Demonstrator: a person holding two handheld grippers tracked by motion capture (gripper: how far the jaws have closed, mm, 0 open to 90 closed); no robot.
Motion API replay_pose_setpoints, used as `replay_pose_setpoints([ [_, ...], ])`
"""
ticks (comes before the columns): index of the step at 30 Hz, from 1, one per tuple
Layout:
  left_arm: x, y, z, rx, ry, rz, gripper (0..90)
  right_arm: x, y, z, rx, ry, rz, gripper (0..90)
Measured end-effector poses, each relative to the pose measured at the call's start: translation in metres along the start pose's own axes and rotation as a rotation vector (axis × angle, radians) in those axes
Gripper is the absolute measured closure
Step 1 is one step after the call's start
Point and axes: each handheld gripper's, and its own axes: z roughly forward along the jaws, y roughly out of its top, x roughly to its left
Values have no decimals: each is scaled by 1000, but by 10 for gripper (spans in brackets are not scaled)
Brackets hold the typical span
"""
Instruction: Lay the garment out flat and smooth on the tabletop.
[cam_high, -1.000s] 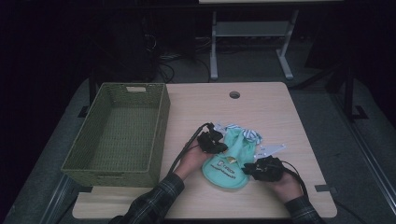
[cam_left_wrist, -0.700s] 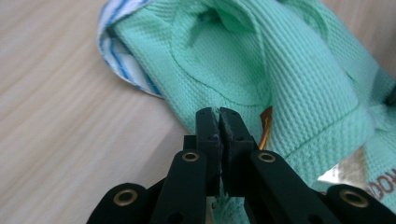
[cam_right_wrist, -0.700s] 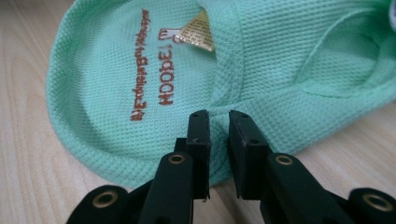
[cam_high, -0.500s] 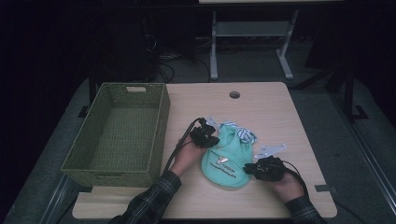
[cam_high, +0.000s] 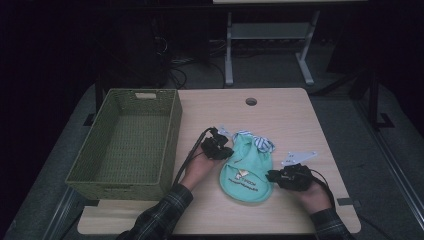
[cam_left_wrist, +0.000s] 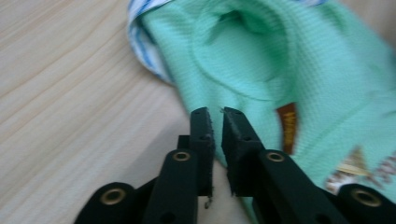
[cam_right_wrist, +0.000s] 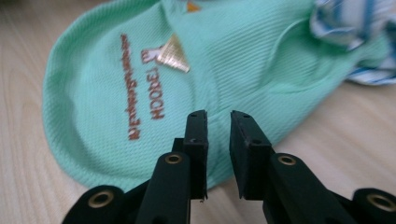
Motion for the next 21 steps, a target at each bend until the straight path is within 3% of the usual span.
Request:
replay_pose_setpoints([
  [5,-10,-5,-2,37,-27,54,865,-9,0,6,15,-24,20,866],
  [9,-18,-12,-3,67,-41,66,875,-12,0,13,55,-30,10,886],
  [16,-35,-25,-11,82,-69,86,874,-13,-1,11,71,-28,15,891],
  [19,-43,-30,-14,86,-60,107,875,-12,-1,10,77,-19,12,891],
  [21,-44,-31,-15,88,-59,109,875,-12,0,9,53,-15,18,890],
])
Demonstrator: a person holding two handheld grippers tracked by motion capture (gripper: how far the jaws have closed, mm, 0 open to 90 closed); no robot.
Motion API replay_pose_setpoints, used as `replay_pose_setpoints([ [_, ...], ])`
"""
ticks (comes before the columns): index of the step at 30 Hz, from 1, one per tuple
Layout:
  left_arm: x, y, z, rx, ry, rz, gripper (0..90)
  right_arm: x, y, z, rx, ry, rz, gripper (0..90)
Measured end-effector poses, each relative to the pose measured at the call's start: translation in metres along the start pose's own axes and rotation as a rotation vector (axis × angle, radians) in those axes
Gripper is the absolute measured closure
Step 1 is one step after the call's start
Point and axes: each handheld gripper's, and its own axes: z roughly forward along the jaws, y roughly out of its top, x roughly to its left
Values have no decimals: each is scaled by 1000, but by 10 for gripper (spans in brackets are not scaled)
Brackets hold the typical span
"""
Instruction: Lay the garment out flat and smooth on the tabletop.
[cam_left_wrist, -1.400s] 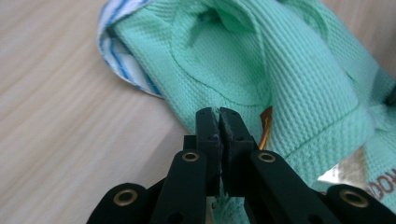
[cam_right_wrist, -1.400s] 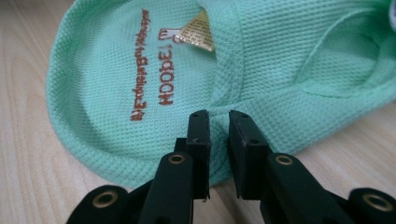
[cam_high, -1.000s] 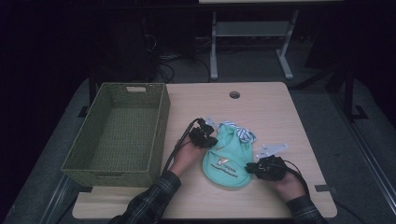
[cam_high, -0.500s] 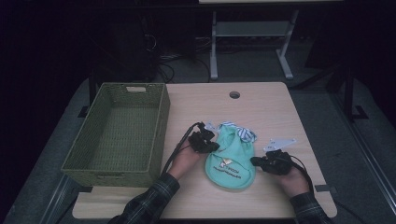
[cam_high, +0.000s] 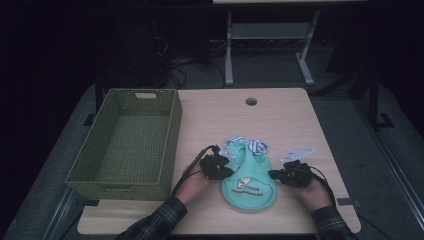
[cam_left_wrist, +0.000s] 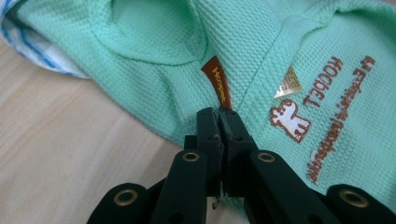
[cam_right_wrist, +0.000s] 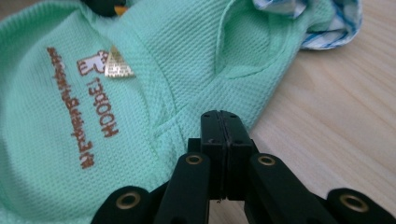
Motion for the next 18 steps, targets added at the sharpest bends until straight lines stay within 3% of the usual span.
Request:
replay_pose_setpoints([
  [4,4,-2,1,-17,-23,-30,882,-7,9,-6,-37,-10,10,890],
  [18,5,-2,1,-12,-22,-17,886,-45,48,8,-104,-25,49,854],
])
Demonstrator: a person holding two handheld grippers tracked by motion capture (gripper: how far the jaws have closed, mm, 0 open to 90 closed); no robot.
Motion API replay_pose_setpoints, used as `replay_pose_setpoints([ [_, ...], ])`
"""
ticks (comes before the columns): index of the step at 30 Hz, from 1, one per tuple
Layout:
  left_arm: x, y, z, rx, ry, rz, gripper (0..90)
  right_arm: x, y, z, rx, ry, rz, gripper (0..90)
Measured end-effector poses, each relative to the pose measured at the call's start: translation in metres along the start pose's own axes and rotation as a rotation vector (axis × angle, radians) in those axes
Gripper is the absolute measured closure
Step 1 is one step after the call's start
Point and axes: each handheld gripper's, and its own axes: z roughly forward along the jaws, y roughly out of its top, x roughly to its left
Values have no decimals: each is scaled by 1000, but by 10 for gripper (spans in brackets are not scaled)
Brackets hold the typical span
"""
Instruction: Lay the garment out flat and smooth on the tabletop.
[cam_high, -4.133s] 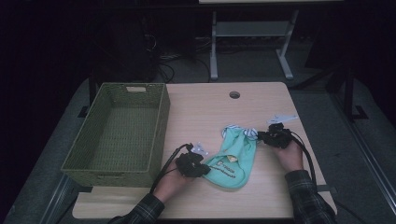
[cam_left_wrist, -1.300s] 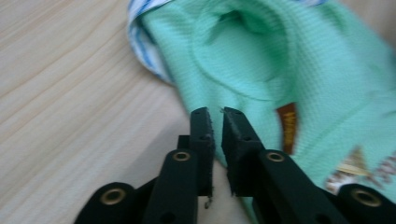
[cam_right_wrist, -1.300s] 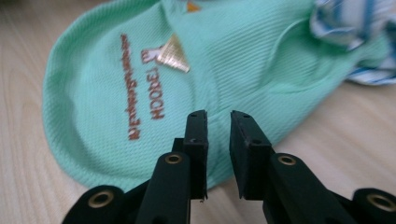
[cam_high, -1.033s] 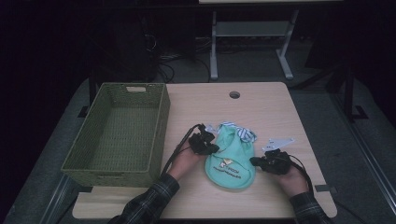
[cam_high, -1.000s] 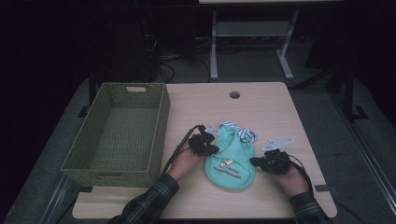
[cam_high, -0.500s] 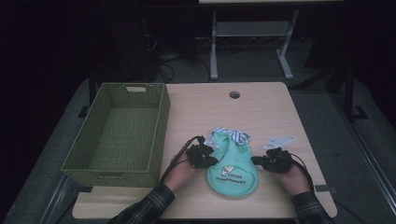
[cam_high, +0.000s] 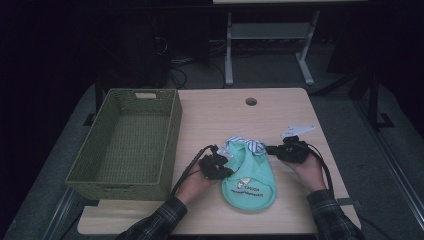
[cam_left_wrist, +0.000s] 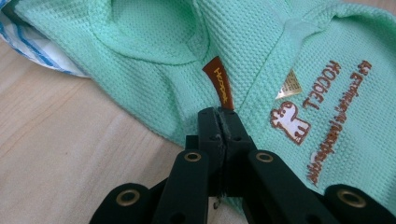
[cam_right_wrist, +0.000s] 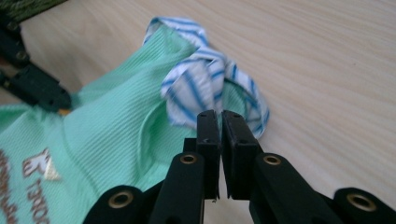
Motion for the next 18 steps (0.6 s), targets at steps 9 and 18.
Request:
replay_pose_setpoints([
  [9,0,0,1,-9,-7,-15,885,-7,7,23,-7,33,30,791],
  [18,0,0,1,-8,-5,-18,885,-2,4,35,46,3,16,726],
])
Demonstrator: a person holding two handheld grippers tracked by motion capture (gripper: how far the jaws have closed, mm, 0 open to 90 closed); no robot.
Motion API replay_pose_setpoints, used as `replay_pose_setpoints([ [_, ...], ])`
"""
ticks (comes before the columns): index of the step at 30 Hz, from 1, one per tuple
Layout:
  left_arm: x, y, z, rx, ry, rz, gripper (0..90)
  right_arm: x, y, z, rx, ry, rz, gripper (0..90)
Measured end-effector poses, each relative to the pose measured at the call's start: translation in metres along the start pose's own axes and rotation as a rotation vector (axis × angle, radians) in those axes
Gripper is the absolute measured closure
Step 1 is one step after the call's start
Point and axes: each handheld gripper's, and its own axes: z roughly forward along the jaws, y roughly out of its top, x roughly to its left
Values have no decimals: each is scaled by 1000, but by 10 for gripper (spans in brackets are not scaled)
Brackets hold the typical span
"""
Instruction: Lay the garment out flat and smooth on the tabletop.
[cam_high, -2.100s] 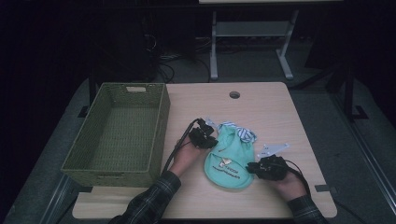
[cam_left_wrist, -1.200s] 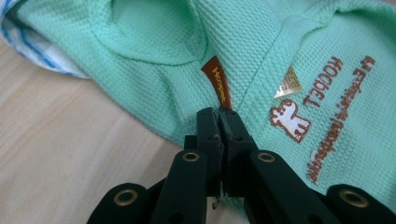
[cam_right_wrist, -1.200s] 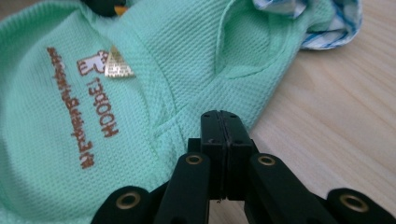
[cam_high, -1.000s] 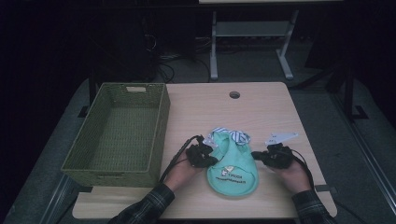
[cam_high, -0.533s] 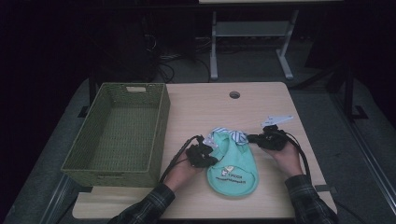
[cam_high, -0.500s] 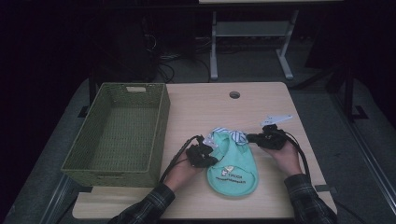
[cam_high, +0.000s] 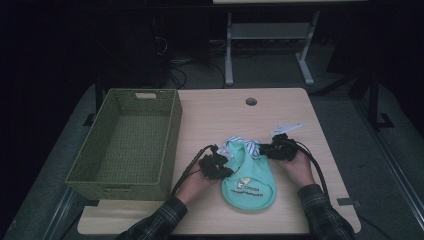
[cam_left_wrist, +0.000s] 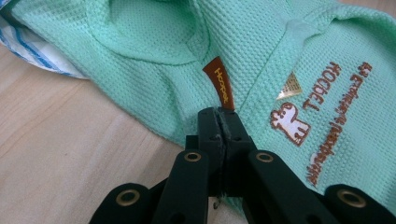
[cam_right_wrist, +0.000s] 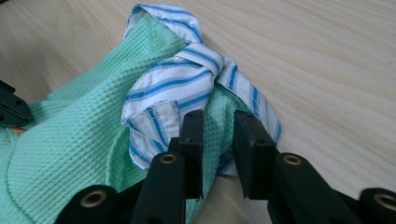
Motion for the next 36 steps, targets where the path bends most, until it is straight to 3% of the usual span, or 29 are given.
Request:
replay_pose_setpoints([
  [4,1,0,0,6,-4,4,885,-1,-4,3,34,-25,-9,721],
  [8,1,0,0,7,-4,4,885,-1,-4,2,19,-21,-14,707],
  [11,1,0,0,1,-6,-2,885,-7,-4,-3,-26,6,32,732],
  [13,1,0,0,1,-8,-3,885,-11,-3,-5,-45,-5,30,744],
  [15,1,0,0,2,-7,-2,885,-12,-3,-4,-36,0,44,748],
  [19,1,0,0,7,-5,3,885,-7,-4,5,5,-1,15,748],
  [23,1,0,0,8,-4,9,885,-4,-5,8,6,-1,-6,863],
  [33,0,0,0,3,3,0,887,-11,-3,-12,-22,-143,-63,889],
  [36,-1,0,0,5,7,3,887,-19,-7,-13,-19,-163,-34,900],
])
